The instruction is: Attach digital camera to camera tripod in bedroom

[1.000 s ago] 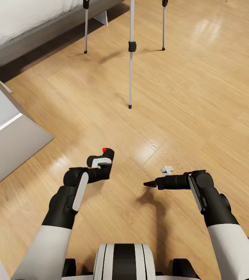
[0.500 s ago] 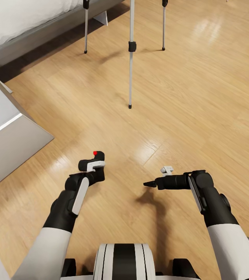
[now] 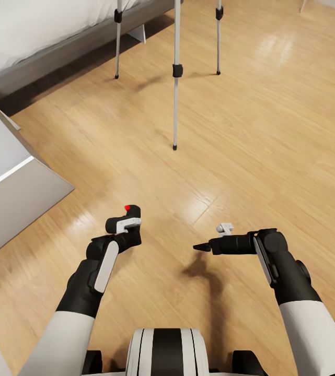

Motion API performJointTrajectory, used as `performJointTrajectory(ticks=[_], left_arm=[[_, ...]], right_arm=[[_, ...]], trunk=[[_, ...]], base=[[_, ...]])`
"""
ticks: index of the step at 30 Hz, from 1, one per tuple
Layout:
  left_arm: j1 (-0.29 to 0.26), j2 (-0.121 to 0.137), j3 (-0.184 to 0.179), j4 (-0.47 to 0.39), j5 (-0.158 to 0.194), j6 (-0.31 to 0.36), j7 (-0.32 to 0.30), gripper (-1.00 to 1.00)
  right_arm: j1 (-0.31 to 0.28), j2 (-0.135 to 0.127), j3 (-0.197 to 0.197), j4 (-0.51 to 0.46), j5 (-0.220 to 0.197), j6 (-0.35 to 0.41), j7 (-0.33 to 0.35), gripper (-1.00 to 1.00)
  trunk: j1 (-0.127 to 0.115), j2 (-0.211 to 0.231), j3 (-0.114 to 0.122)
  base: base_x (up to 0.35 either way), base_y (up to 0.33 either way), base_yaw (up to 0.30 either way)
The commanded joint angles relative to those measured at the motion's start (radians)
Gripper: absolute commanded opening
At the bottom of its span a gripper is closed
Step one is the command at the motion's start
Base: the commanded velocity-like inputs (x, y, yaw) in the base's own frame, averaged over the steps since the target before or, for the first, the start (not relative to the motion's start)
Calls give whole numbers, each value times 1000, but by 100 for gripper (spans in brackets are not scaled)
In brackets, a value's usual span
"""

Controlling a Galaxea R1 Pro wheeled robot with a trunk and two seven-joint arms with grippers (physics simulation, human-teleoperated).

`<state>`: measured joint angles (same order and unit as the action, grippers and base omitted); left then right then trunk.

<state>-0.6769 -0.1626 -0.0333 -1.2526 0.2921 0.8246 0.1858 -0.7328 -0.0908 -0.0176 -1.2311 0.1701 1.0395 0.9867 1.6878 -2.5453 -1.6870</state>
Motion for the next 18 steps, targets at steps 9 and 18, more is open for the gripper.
performJointTrajectory(ticks=[9, 18], left_arm=[[0, 1, -1, -3, 92, 0, 6, -100], [0, 4, 0, -23, 131, -1, 18, -100]], right_arm=[[0, 0, -1, -1, 11, 4, 10, 100], [0, 0, -1, -2, 11, 4, 10, 100]], trunk=[[-2, 1, 19], [-6, 3, 54]], base=[[0, 0, 0], [0, 0, 0]])
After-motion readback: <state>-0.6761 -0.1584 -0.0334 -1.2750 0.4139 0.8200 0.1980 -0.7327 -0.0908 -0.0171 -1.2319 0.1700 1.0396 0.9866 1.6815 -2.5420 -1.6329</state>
